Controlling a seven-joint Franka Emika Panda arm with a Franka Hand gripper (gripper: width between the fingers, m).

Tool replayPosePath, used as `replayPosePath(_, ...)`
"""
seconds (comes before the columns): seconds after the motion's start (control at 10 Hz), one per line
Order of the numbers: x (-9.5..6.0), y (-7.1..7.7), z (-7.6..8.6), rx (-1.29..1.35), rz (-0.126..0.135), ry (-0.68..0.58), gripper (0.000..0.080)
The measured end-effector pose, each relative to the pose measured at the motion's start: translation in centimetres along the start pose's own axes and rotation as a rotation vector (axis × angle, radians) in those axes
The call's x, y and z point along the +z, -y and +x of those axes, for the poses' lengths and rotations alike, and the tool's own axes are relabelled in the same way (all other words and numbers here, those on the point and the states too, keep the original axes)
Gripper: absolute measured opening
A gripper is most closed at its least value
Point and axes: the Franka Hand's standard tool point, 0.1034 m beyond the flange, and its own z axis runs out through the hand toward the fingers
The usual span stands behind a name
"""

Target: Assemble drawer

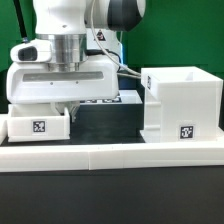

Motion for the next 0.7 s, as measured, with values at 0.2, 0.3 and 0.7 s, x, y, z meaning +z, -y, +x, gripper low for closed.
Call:
replayPosePath(0.2,-2.6,2.3,0.5,-0.091,0.015,0.001,0.0041)
replayPosePath(0.3,-3.8,2.6,0.4,-0.091,0.028,0.003,0.0041)
replayPosePath(0.7,-3.3,2.5,0.5,-0.313,0.012,-0.005,0.0042)
